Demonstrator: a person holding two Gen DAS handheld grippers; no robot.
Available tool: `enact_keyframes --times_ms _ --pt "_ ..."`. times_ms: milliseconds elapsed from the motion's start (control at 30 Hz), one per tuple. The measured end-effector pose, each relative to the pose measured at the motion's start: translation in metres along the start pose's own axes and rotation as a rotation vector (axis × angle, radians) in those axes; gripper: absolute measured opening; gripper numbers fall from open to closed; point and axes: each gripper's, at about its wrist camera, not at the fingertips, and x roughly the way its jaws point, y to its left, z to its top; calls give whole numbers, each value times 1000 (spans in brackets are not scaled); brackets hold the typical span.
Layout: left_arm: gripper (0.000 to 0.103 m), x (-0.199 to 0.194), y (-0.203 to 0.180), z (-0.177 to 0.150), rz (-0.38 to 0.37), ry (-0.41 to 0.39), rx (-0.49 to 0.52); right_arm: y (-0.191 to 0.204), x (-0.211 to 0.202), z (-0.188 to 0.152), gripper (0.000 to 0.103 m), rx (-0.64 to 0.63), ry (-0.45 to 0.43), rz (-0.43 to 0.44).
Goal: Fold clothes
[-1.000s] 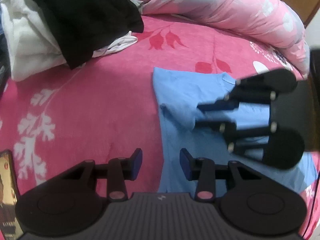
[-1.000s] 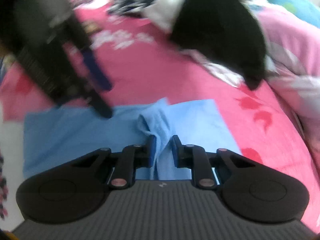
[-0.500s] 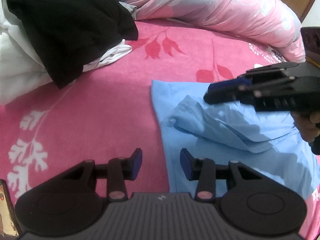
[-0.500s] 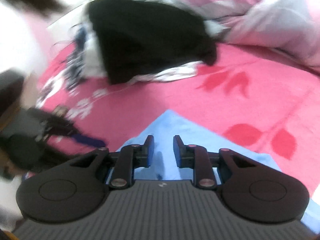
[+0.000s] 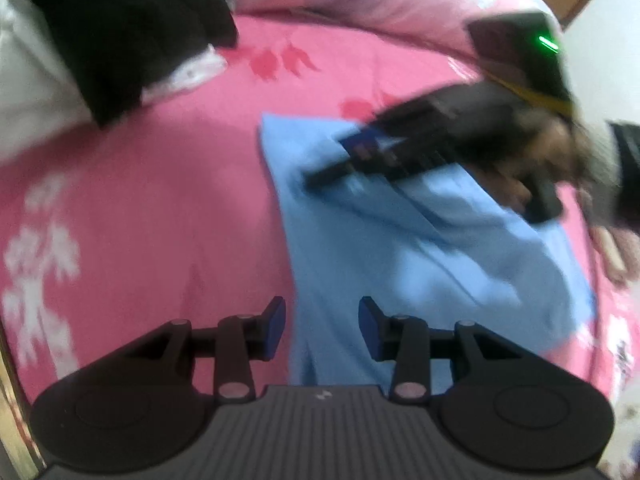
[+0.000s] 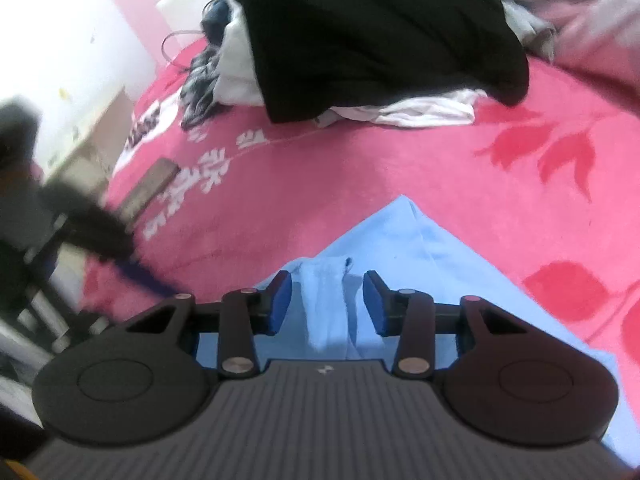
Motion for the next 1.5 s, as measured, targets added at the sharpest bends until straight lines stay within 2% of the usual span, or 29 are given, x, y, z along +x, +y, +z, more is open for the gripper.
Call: enact_keyframes --times_ms 33,67,133,233,367,633,700,767,867,933,1300,1400,1500 --pt "43 -3 -3 -8 -4 20 13 -3 0 0 14 17 1 11" --pt "43 -5 -6 -15 0 40 25 -3 0 0 7 18 5 17" --pt "43 -8 -8 -26 8 65 26 -2 -3 0 3 3 9 6" --pt "42 -10 -6 -35 11 74 -8 6 -17 4 2 -42 -20 -12" --pt "42 -16 -6 -39 13 39 -10 12 -38 13 2 -86 -46 -34" --pt "40 -7 -11 -31 -53 22 35 18 -58 32 2 -184 -50 -66" --pt "37 -2 -9 -31 -63 36 26 19 -59 36 2 -208 -46 -75" --pt "27 0 -6 -32 -64 41 13 18 -61 42 2 -227 -45 -79" --pt "7 4 -1 -33 -64 50 -6 17 -57 47 2 -255 -35 -84" --pt "4 6 3 -34 -61 53 -20 17 -51 51 2 -282 -23 -88" --pt "2 2 9 -42 -57 65 -63 11 7 51 2 -405 72 -139" --pt "2 4 10 -42 -58 68 -65 7 27 42 3 -392 84 -188" --pt "2 6 10 -41 -58 72 -63 -2 35 38 6 -294 56 -201"
